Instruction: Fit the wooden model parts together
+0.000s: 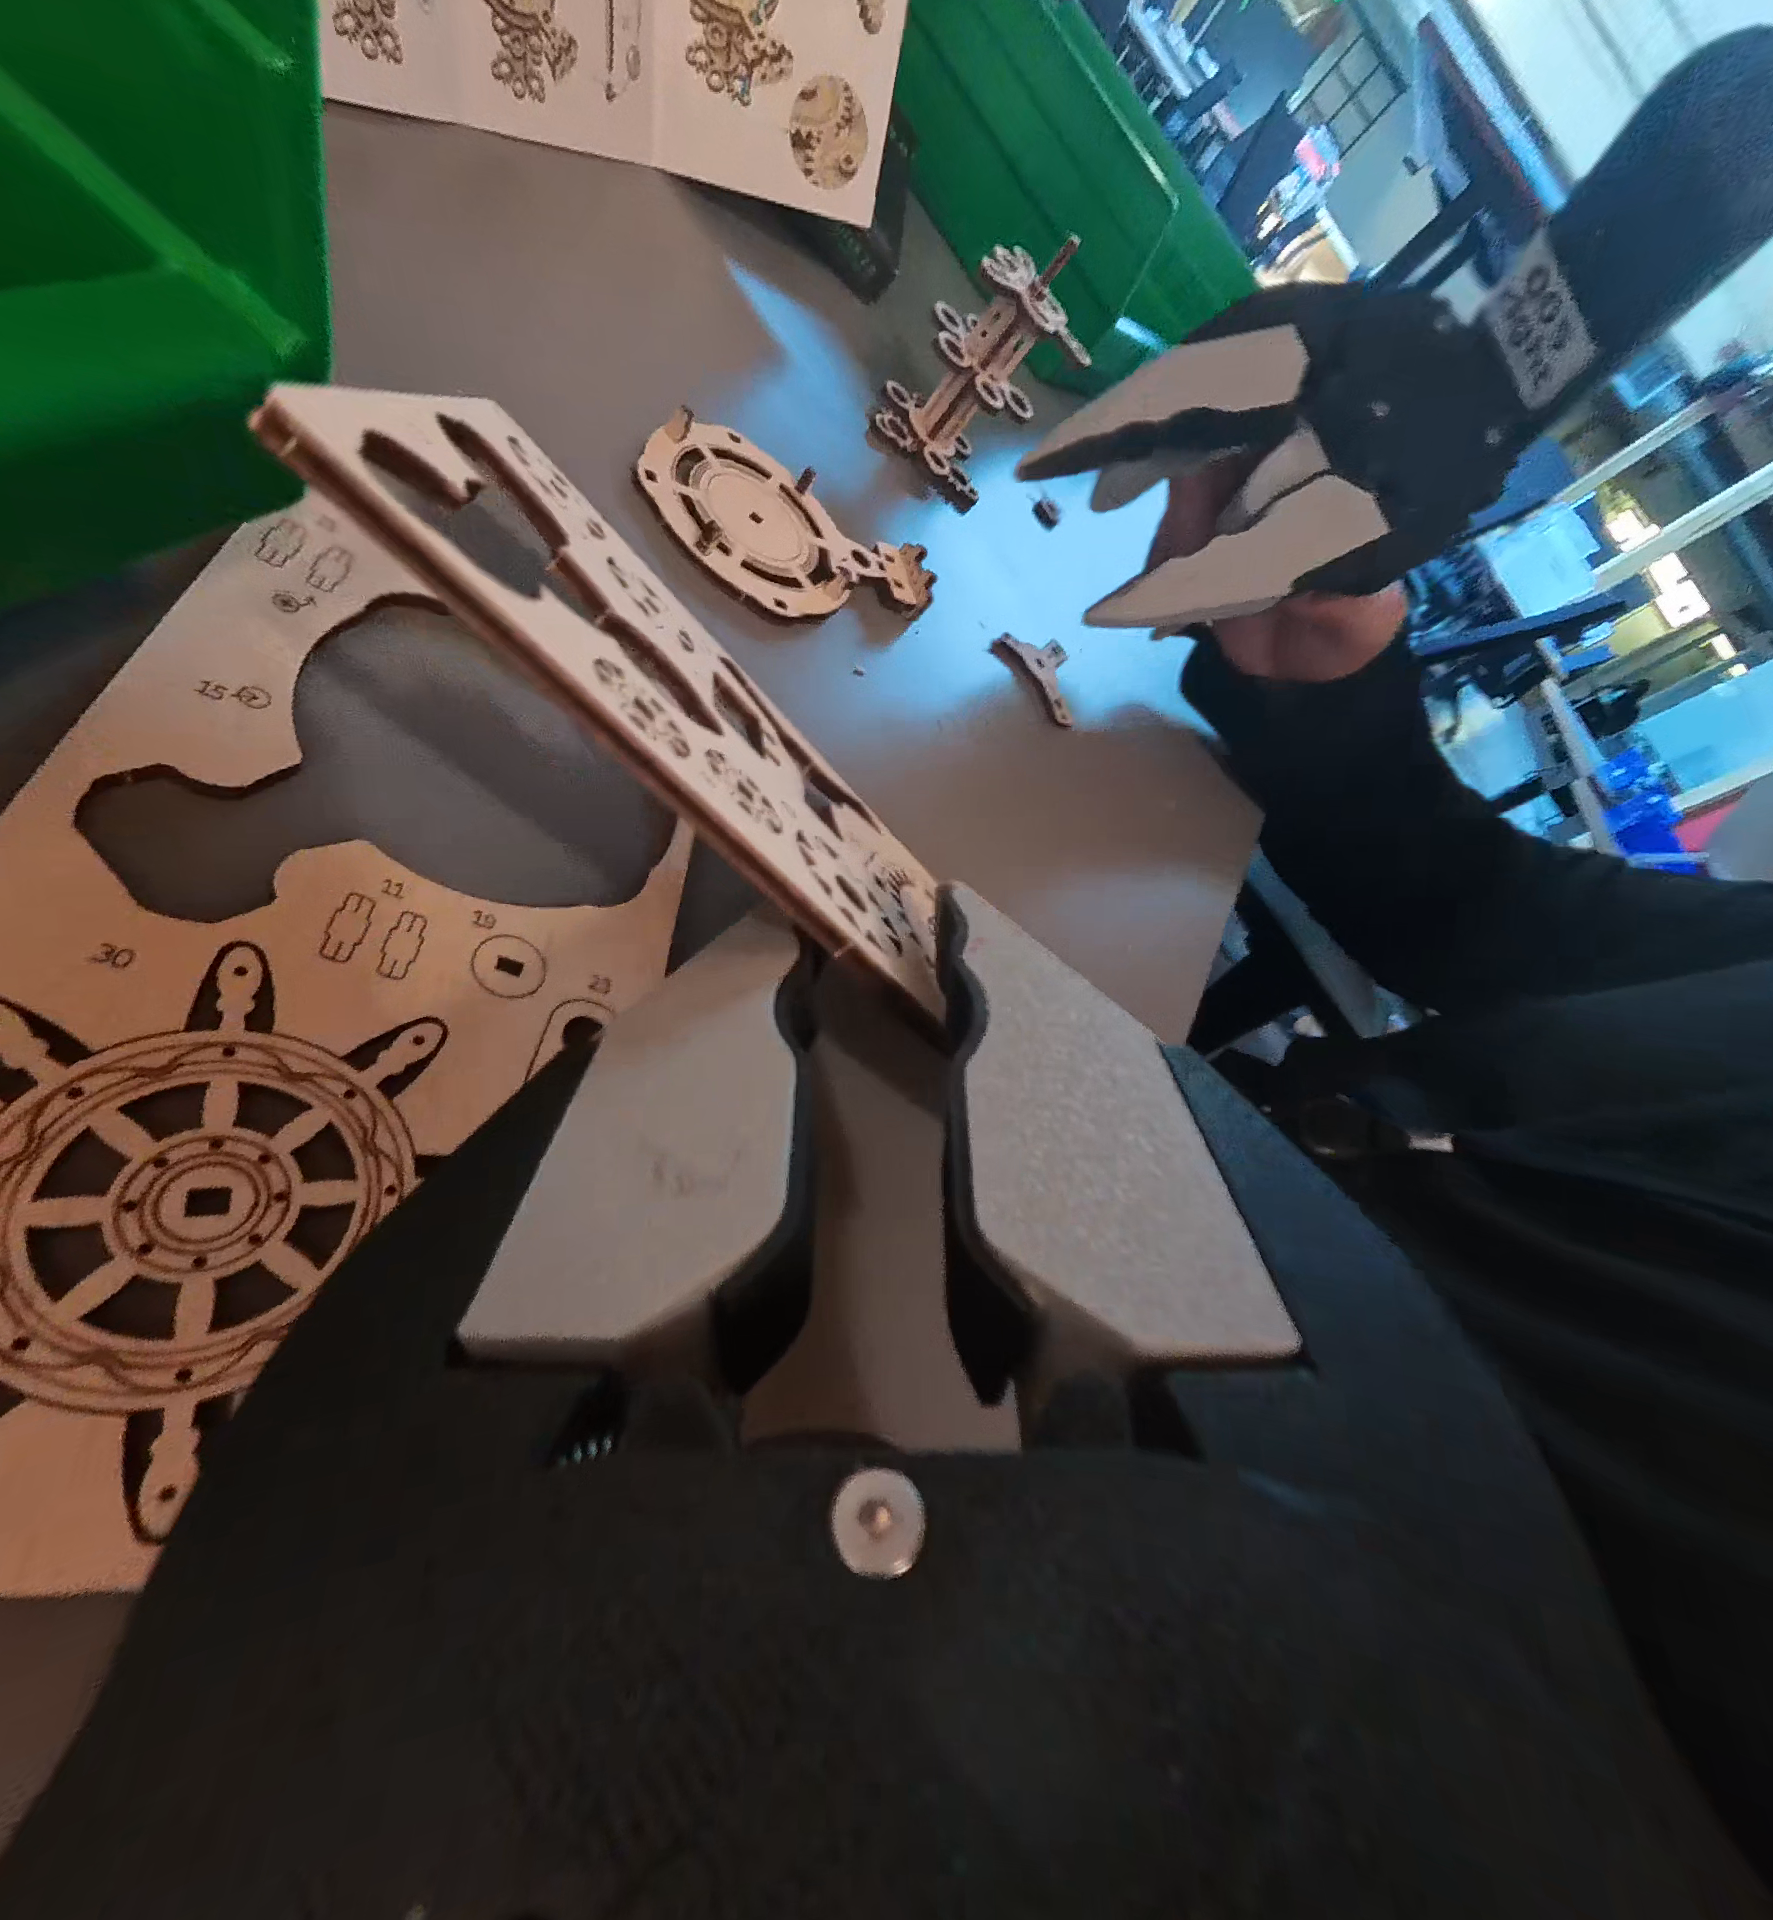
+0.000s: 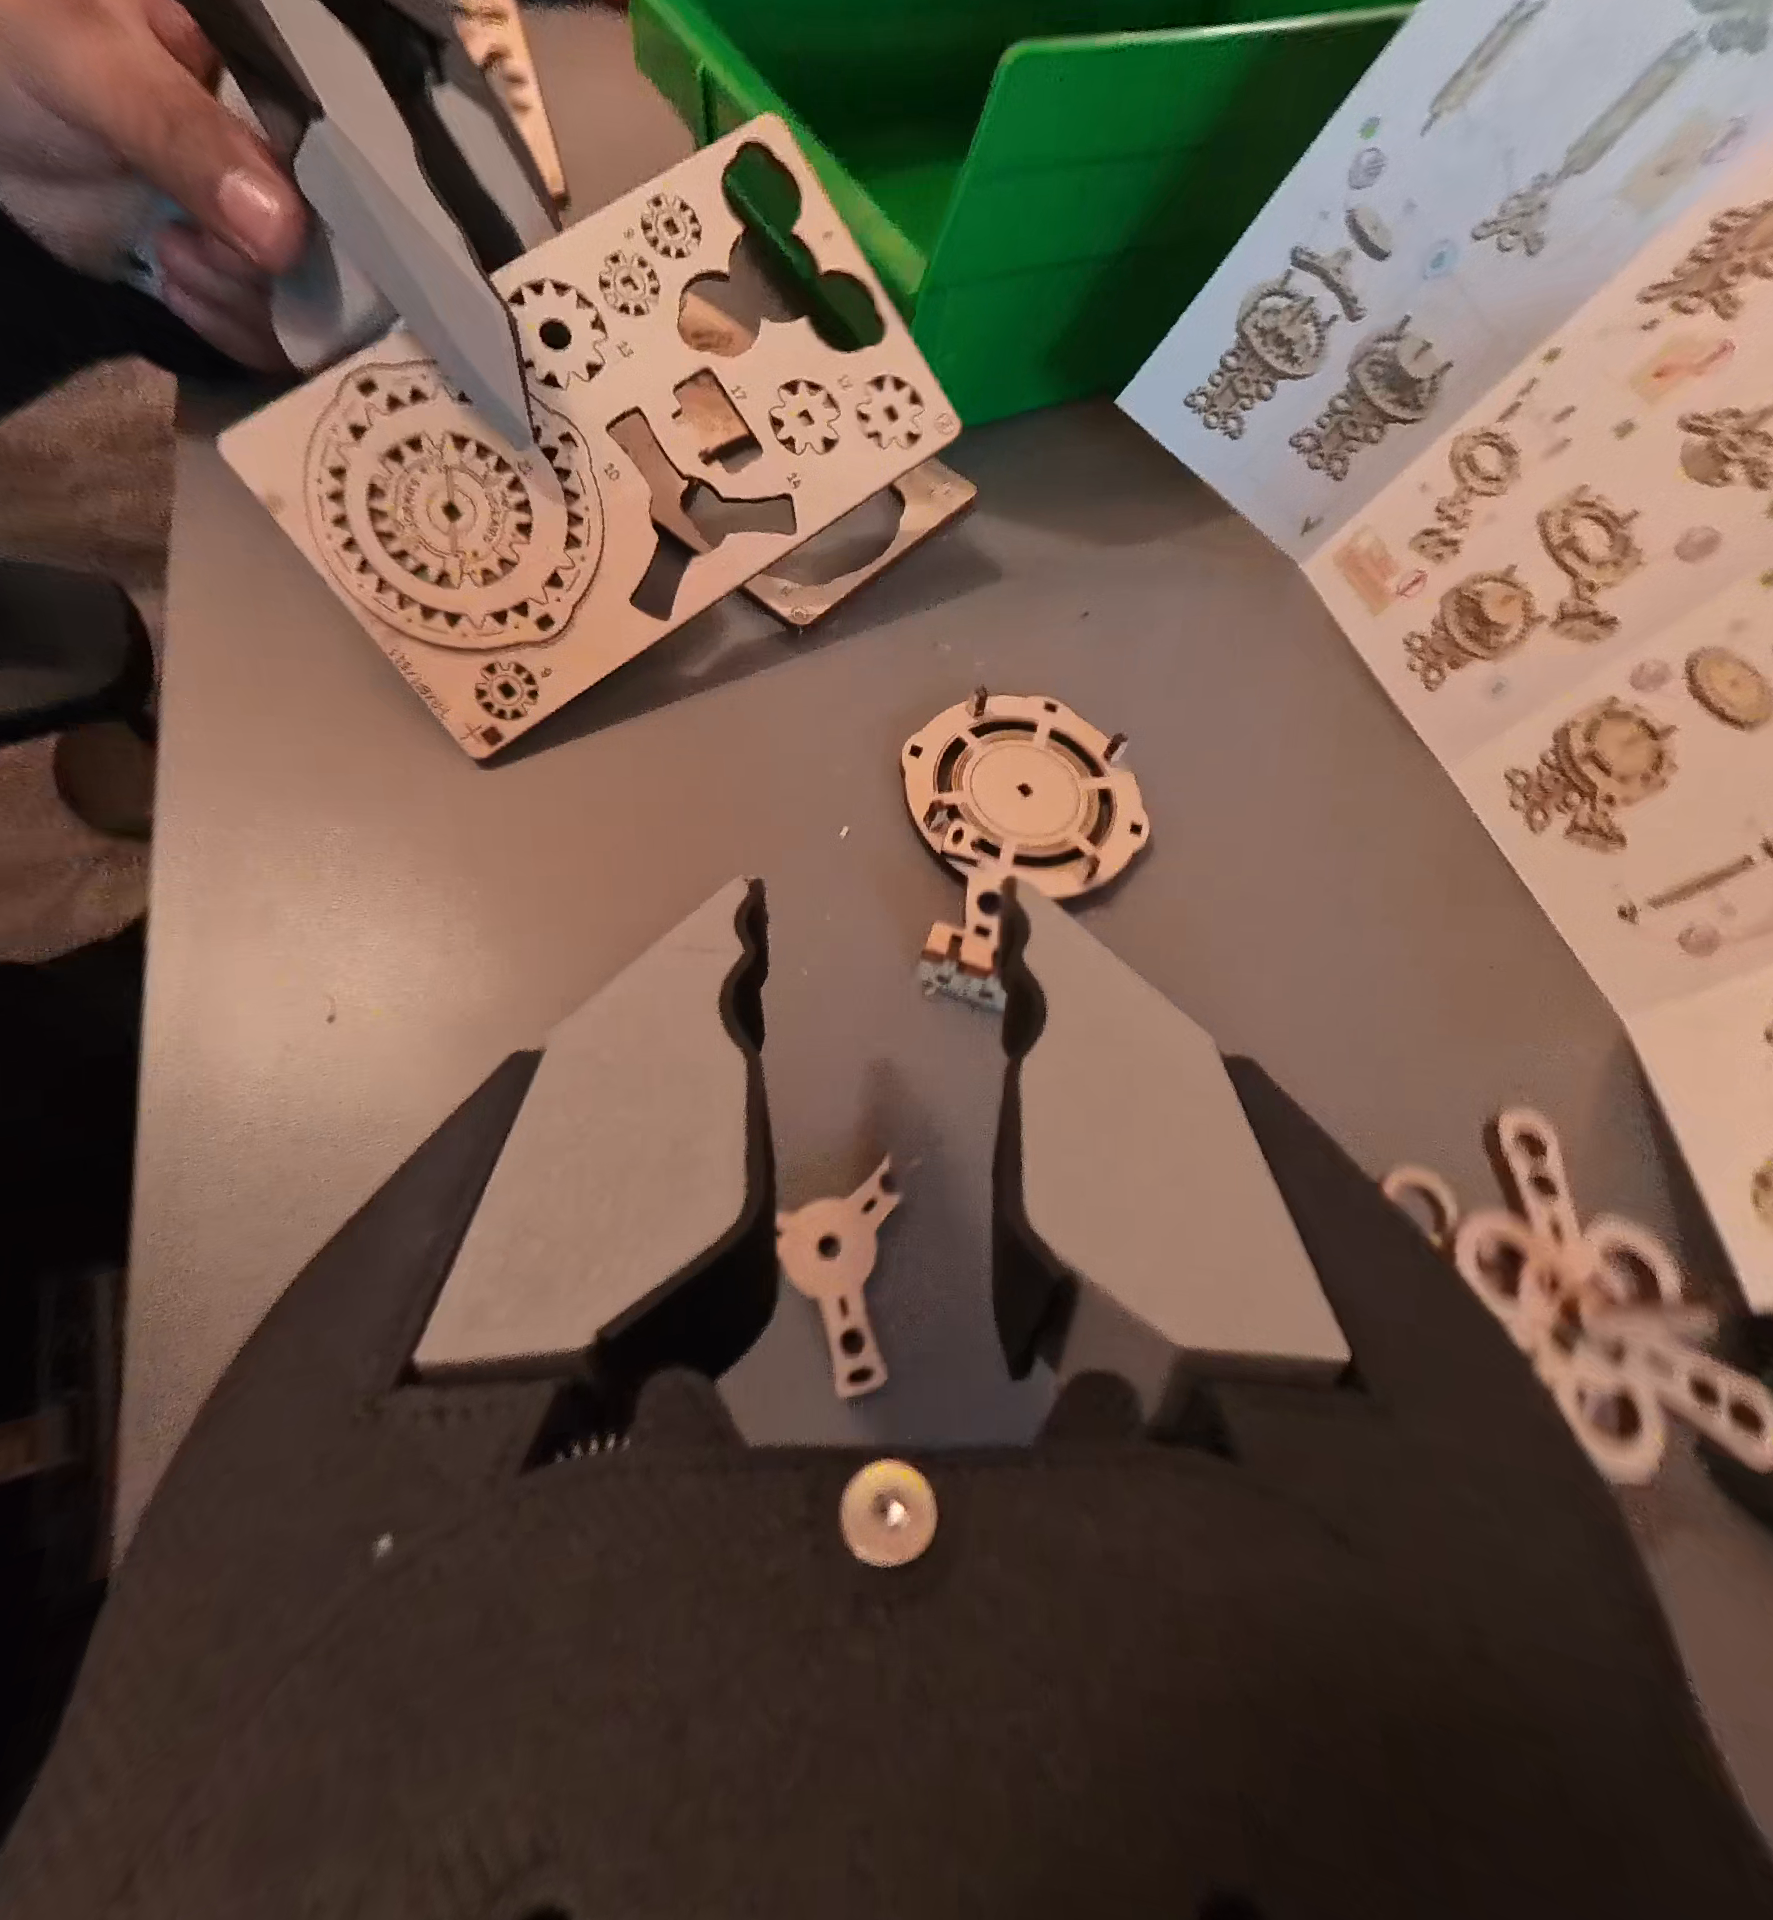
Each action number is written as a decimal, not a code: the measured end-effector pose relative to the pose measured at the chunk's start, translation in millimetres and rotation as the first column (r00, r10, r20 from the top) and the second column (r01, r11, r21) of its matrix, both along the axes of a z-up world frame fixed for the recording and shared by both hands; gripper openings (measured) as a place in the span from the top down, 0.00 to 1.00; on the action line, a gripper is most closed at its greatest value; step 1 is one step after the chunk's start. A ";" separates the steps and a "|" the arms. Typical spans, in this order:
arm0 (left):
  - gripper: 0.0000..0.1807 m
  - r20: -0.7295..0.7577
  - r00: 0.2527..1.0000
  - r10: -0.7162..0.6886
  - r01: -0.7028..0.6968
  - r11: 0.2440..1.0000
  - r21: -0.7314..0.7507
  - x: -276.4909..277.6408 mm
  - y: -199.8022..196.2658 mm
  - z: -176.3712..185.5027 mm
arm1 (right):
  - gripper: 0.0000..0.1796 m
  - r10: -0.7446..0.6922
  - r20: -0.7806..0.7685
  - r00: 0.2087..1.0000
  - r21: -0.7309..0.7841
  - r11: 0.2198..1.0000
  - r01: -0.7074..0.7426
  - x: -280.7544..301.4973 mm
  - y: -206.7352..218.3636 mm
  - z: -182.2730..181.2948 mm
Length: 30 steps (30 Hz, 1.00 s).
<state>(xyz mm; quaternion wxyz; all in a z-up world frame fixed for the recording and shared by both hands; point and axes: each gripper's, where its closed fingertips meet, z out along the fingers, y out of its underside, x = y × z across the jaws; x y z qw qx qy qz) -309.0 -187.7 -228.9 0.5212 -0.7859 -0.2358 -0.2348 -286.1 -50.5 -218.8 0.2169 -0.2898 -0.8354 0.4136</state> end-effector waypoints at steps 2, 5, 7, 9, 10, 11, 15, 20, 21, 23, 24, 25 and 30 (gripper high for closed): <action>0.91 0.023 1.000 -0.005 0.004 1.000 0.014 0.4 0.9 1.0 | 0.76 0.069 0.055 0.996 0.047 0.996 -0.072 -7.0 -10.9 -8.4; 0.91 0.042 0.999 0.004 -0.005 1.000 0.021 -1.5 0.1 1.1 | 0.74 0.085 0.090 0.992 0.166 0.981 -0.099 -23.0 -15.4 -24.7; 0.92 0.049 0.999 0.014 -0.016 0.999 0.042 -3.3 -0.5 3.8 | 0.74 0.072 0.108 0.992 0.228 0.969 -0.096 -31.7 -15.5 -35.5; 0.92 0.054 0.998 0.019 -0.023 0.998 0.065 -4.3 -1.7 6.9 | 0.74 0.075 0.141 0.987 0.260 0.959 -0.110 -33.3 -17.2 -45.9; 0.93 0.056 0.998 0.021 -0.025 0.997 0.074 -4.7 -2.0 8.0 | 0.75 0.083 0.147 0.986 0.255 0.960 -0.119 -33.0 -19.3 -47.2; 0.93 0.058 0.998 0.020 -0.025 0.997 0.079 -4.9 -2.2 8.6 | 0.75 0.095 0.155 0.983 0.248 0.960 -0.132 -31.6 -20.7 -47.4; 0.93 0.069 0.997 0.014 -0.021 0.995 0.093 -4.6 -1.4 10.1 | 0.81 0.167 0.197 0.966 0.217 0.954 -0.209 -17.7 -21.5 -46.6; 0.93 0.069 0.998 0.012 -0.019 0.994 0.104 -4.2 -1.4 11.7 | 0.87 0.251 0.171 0.953 0.052 0.963 -0.263 0.9 -22.1 -16.8; 0.93 0.073 0.997 0.011 -0.020 0.993 0.117 -4.3 -1.2 13.3 | 0.87 0.256 0.154 0.954 0.024 0.965 -0.263 2.7 -20.5 -9.4; 0.94 0.080 0.997 0.014 -0.024 0.992 0.125 -5.1 -1.0 14.1 | 0.88 0.247 0.124 0.961 -0.017 0.969 -0.247 3.5 -15.6 2.0; 0.94 0.080 0.997 0.014 -0.023 0.992 0.124 -5.0 -0.9 13.9 | 0.88 0.244 0.114 0.963 -0.033 0.970 -0.241 3.9 -13.5 5.8; 0.94 0.080 0.997 0.013 -0.023 0.992 0.121 -4.9 -0.8 13.6 | 0.88 0.240 0.108 0.965 -0.045 0.971 -0.236 4.3 -11.6 8.5; 0.95 0.084 0.996 0.019 -0.030 0.990 0.135 -5.6 2.1 15.2 | 0.89 0.196 0.054 0.979 -0.027 0.980 -0.195 3.8 -0.2 17.6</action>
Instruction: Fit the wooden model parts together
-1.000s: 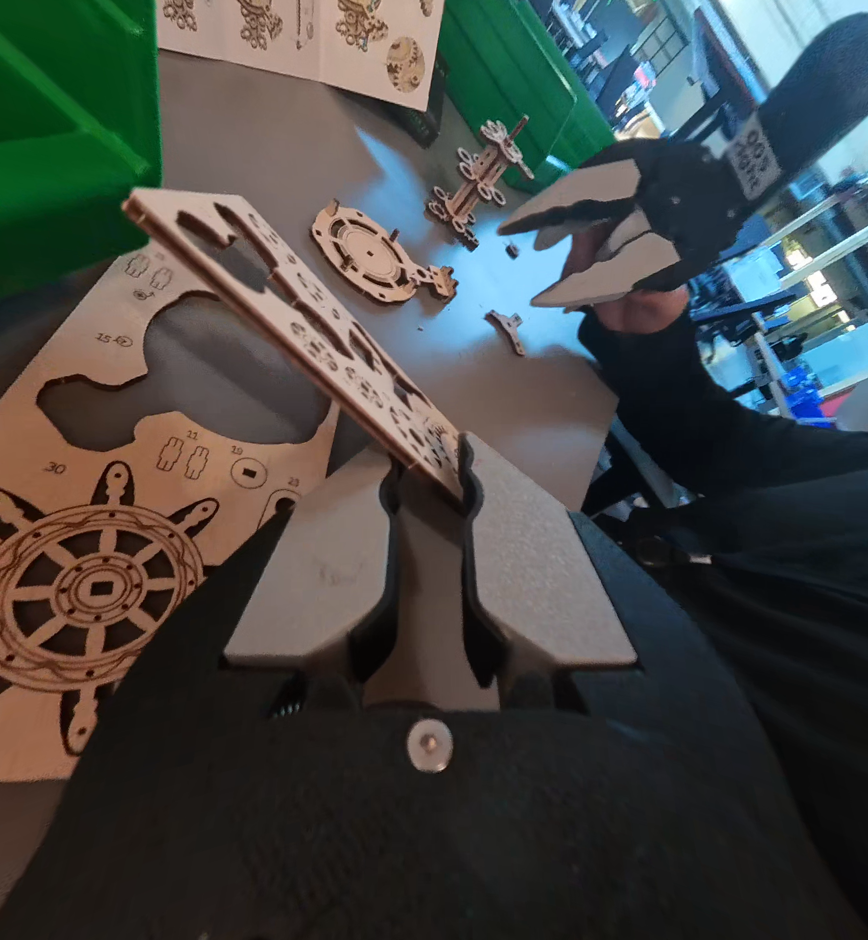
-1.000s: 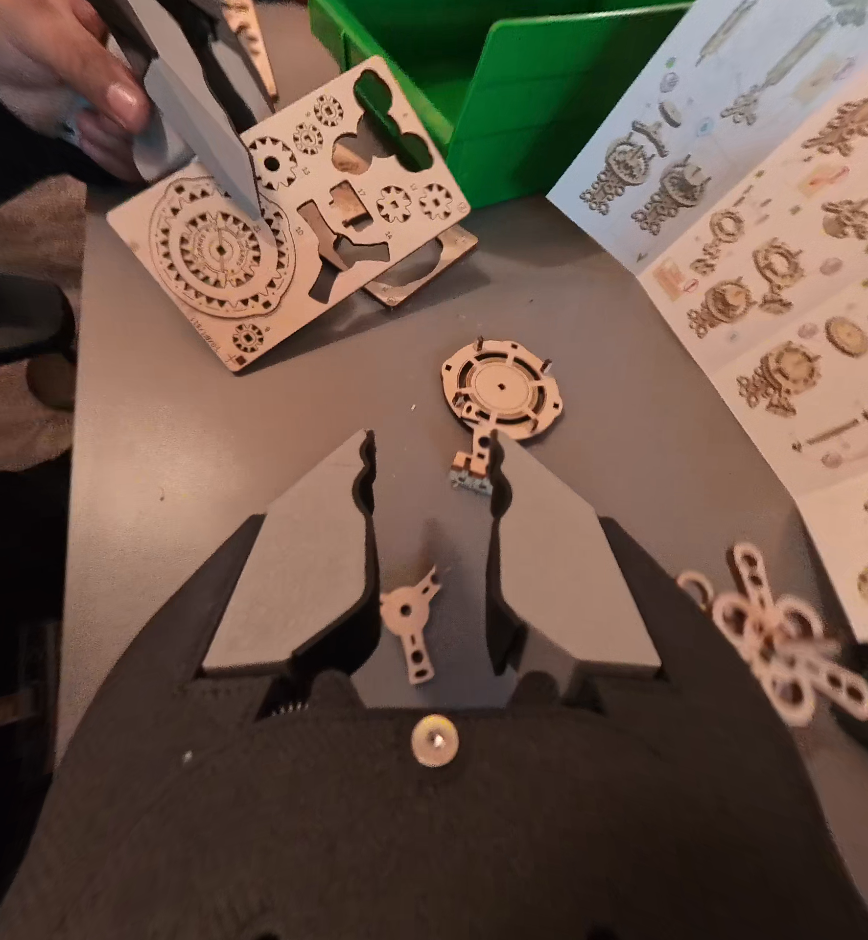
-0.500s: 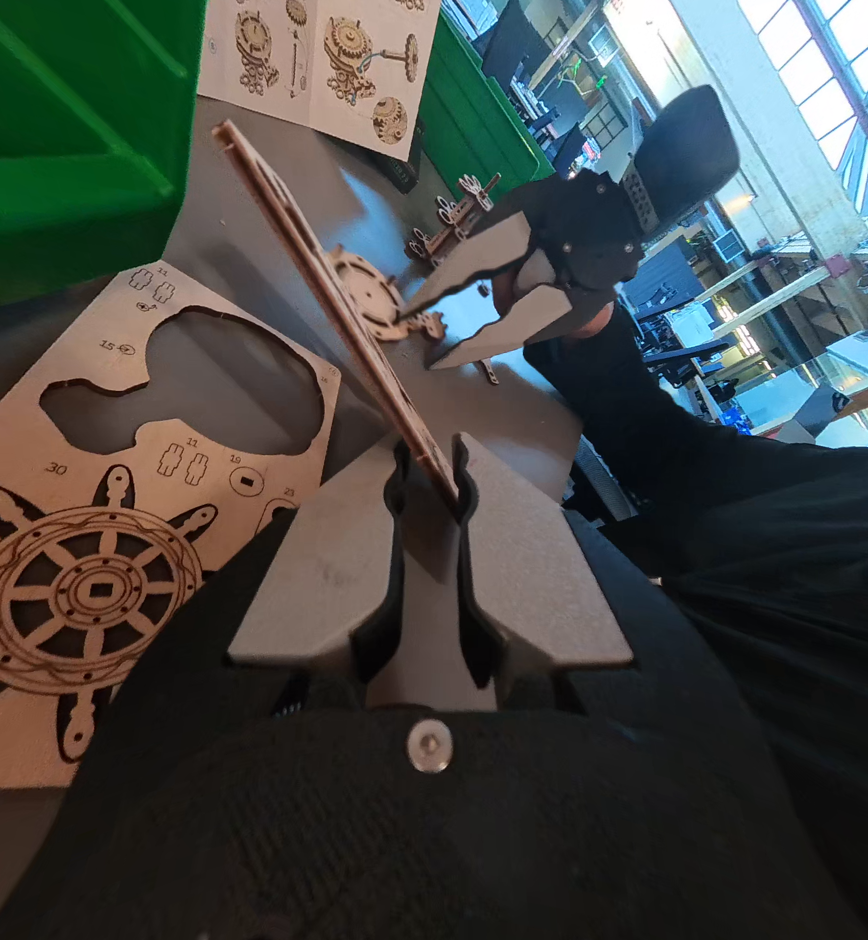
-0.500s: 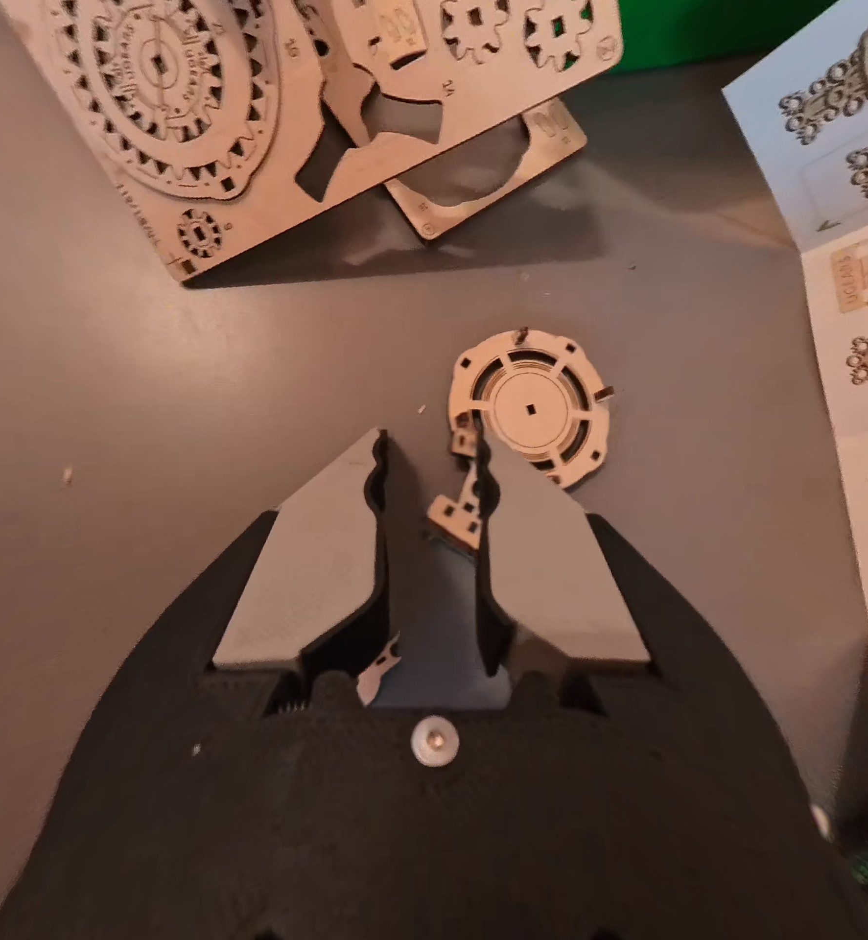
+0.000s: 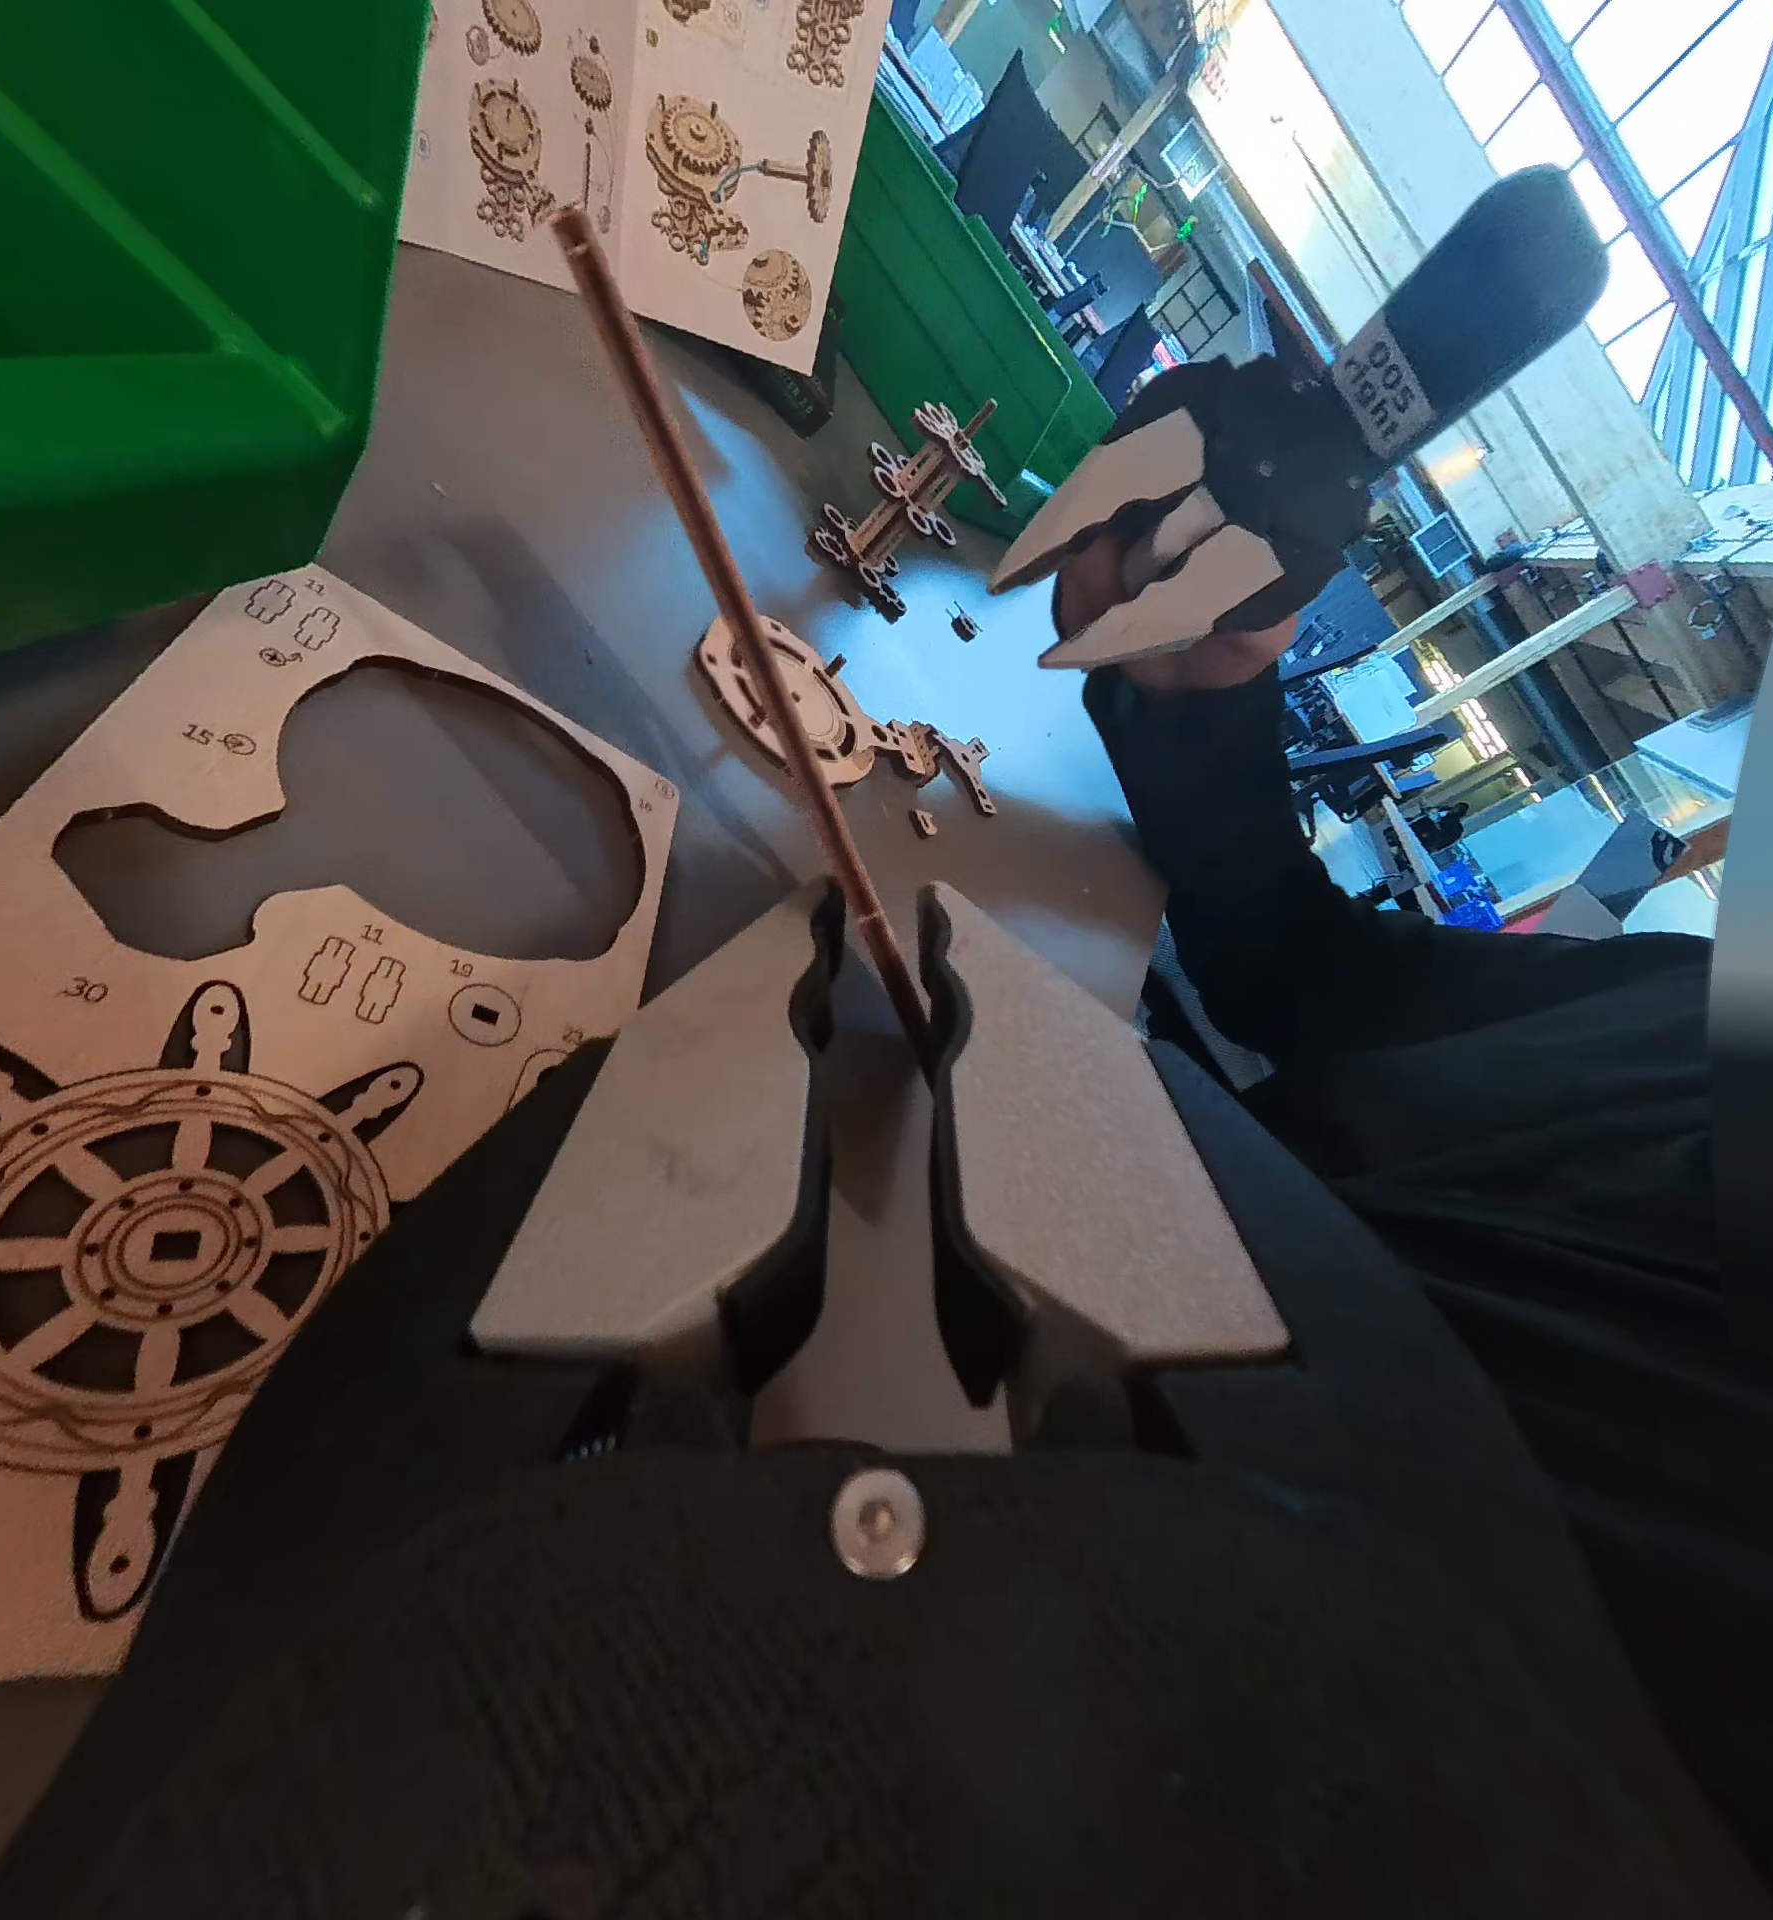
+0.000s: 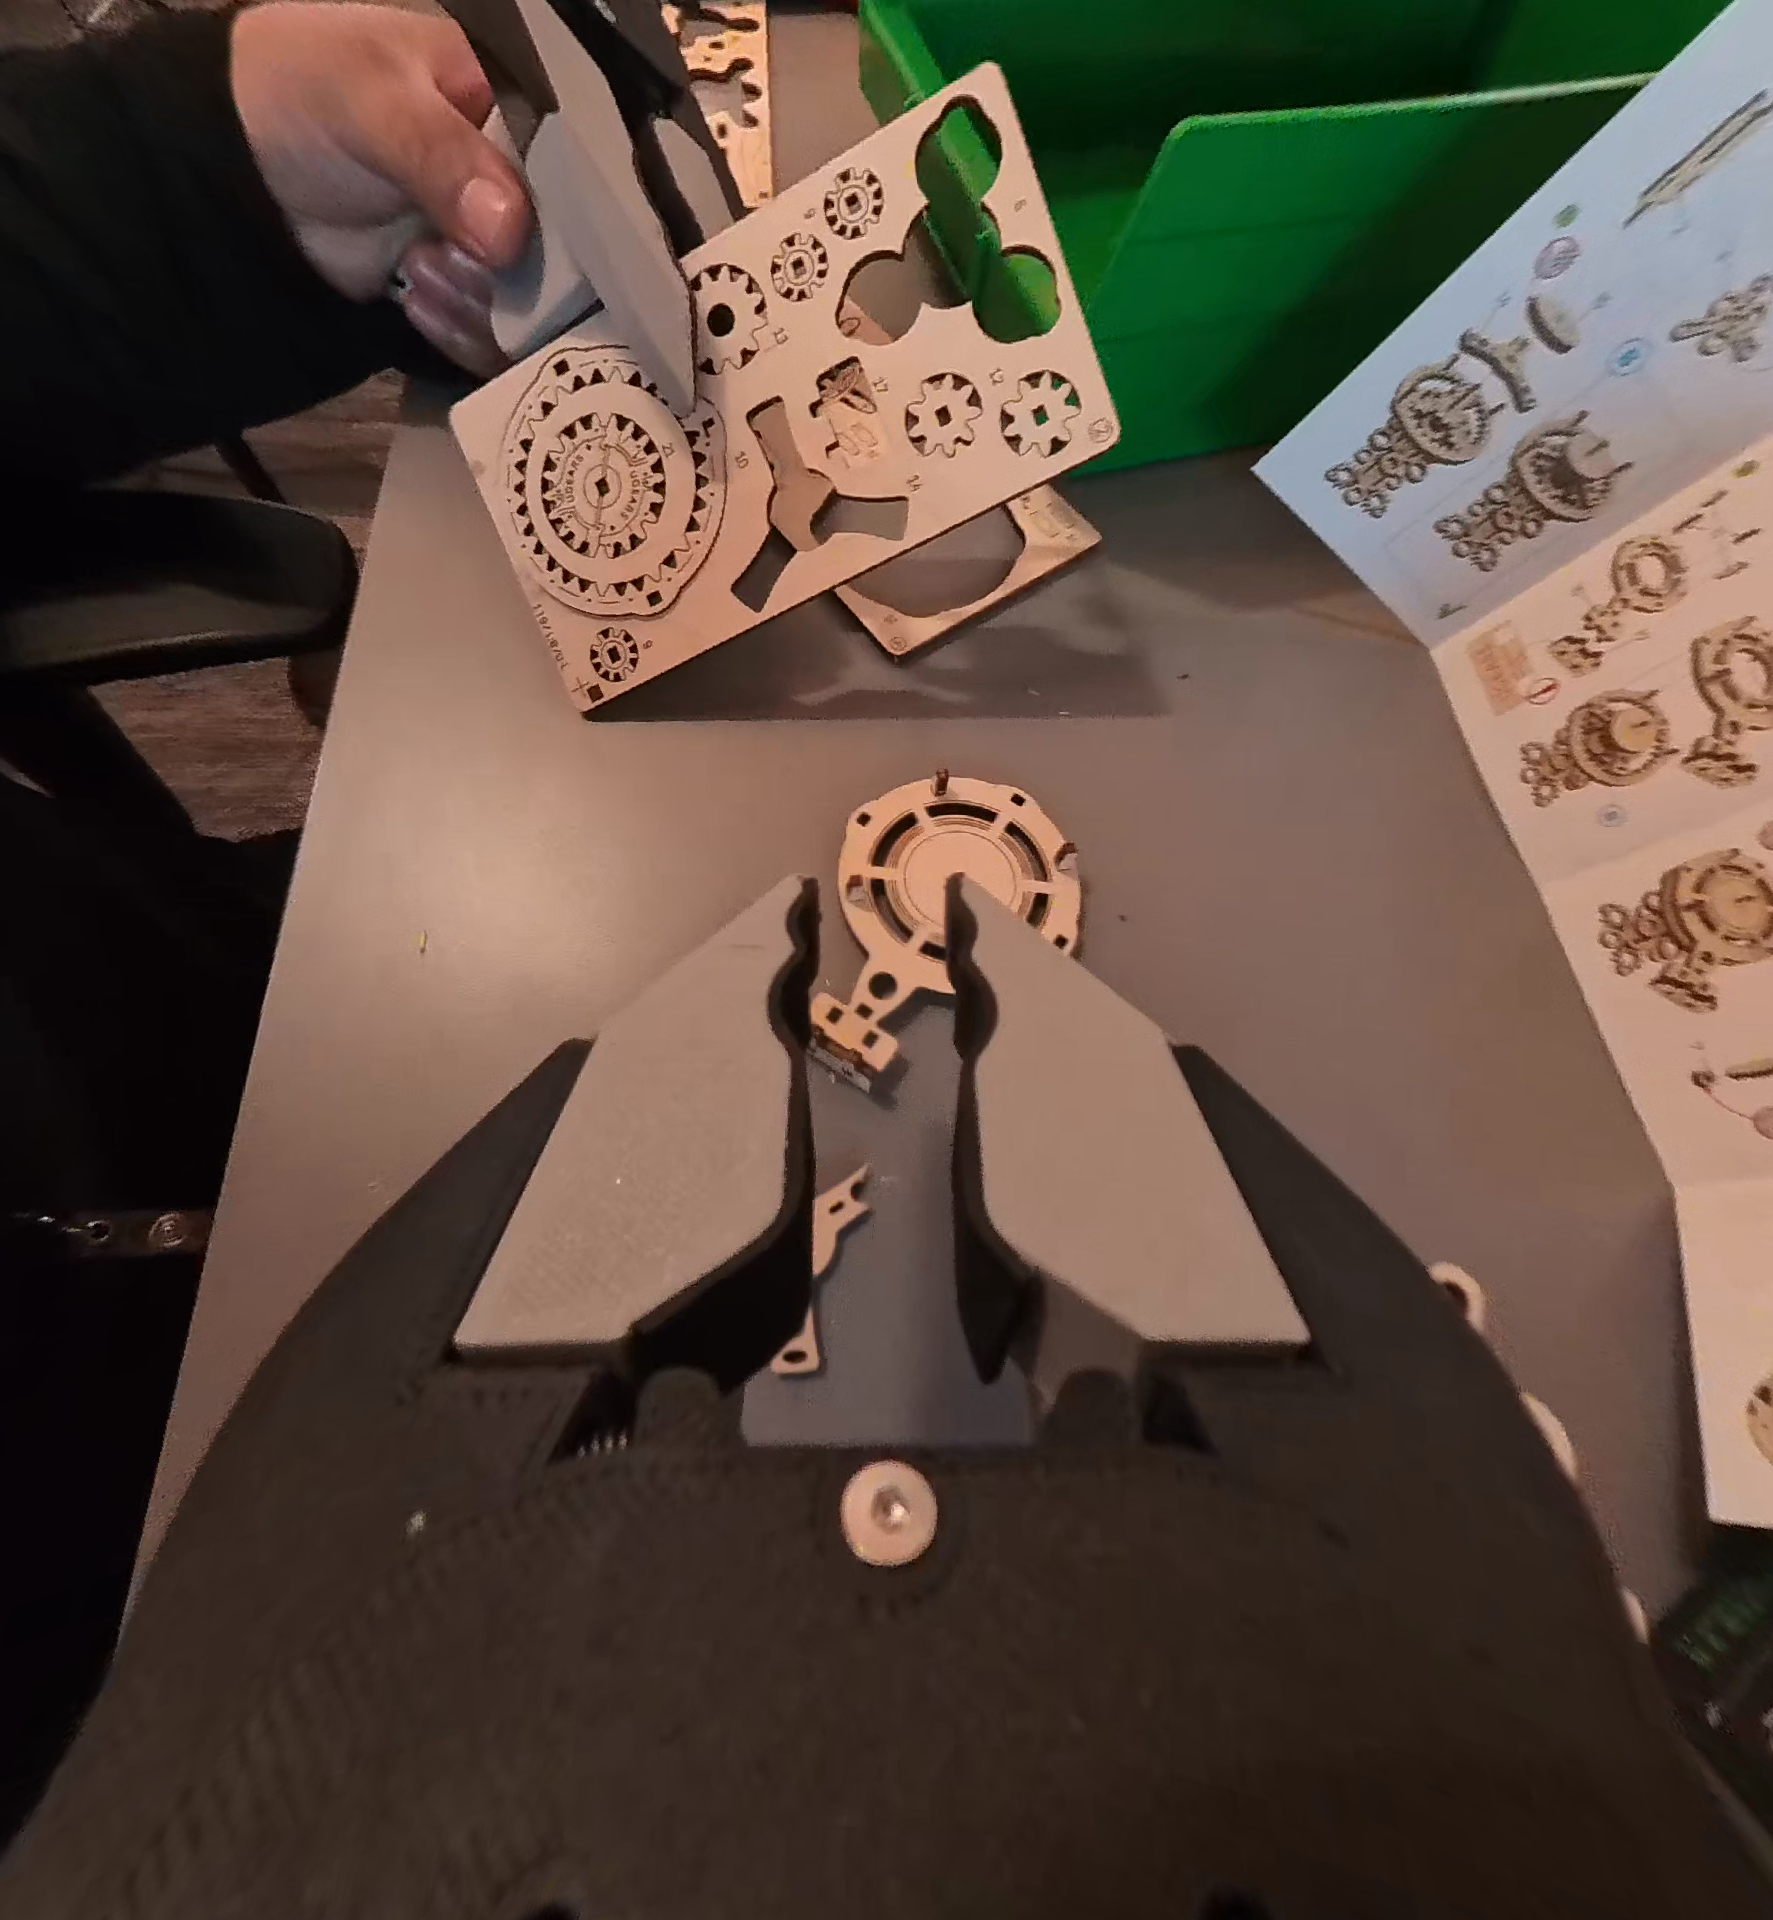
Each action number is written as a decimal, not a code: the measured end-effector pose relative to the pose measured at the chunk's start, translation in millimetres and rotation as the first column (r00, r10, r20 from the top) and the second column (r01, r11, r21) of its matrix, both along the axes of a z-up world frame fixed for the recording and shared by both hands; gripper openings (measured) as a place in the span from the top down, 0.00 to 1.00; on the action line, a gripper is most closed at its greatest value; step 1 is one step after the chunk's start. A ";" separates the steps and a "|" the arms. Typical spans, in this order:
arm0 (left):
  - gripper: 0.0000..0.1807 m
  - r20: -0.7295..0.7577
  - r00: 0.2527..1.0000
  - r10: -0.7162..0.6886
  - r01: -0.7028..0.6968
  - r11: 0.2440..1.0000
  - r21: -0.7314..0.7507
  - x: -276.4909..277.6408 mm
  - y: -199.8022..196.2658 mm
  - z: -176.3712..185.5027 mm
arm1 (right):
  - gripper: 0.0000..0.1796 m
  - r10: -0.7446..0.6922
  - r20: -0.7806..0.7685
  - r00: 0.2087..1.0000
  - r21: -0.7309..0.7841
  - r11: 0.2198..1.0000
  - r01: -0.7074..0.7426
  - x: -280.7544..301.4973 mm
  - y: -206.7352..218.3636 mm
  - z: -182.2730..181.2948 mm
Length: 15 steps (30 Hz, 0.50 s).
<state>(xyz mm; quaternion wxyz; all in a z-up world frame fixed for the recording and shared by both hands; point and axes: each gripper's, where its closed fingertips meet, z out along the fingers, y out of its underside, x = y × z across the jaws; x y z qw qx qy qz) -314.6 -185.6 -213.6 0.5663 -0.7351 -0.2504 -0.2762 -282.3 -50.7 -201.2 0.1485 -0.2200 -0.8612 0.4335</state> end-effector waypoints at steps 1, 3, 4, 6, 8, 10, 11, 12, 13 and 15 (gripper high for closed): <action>0.94 -0.001 1.000 -0.002 0.002 1.000 -0.002 0.4 0.5 -0.2 | 0.89 -0.005 -0.012 1.000 -0.006 1.000 0.005 0.9 2.1 2.3; 0.94 -0.002 1.000 0.000 0.000 1.000 -0.005 0.2 0.5 -0.7 | 0.89 -0.012 -0.029 1.000 -0.026 1.000 0.012 4.3 6.5 5.5; 0.94 0.000 1.000 0.002 -0.002 1.000 -0.003 -0.1 0.3 -0.5 | 0.89 -0.014 -0.035 0.999 -0.037 0.999 0.013 6.5 8.5 6.5; 0.94 0.003 1.000 0.004 -0.004 1.000 0.005 -0.6 -0.2 0.4 | 0.90 -0.020 -0.052 0.998 -0.054 0.998 0.017 10.6 12.8 7.5; 0.94 0.005 1.000 0.006 -0.006 1.000 0.010 -0.9 -0.6 1.0 | 0.90 -0.028 -0.080 0.996 -0.061 0.998 0.023 14.3 17.0 8.3; 0.94 0.005 1.000 0.008 -0.008 1.000 0.011 -1.1 -0.7 1.1 | 0.91 -0.029 -0.110 0.994 -0.069 0.997 0.021 19.8 20.8 8.2; 0.94 0.002 1.000 0.010 -0.010 1.000 0.011 -1.2 -0.8 1.2 | 0.91 -0.029 -0.126 0.992 -0.070 0.997 0.020 23.1 23.1 7.9; 0.94 0.001 1.000 0.012 -0.012 1.000 0.011 -1.4 -0.9 1.2 | 0.91 -0.028 -0.141 0.990 -0.069 0.997 0.019 26.5 25.7 7.2; 0.94 0.000 1.000 0.013 -0.013 1.000 0.012 -1.5 -1.1 1.4 | 0.91 -0.031 -0.155 0.987 -0.066 0.998 0.021 29.7 29.1 6.1; 0.95 0.002 1.000 0.013 -0.013 1.000 0.015 -1.6 -1.2 1.8 | 0.92 -0.046 -0.182 0.982 -0.066 0.997 0.035 35.0 36.9 5.6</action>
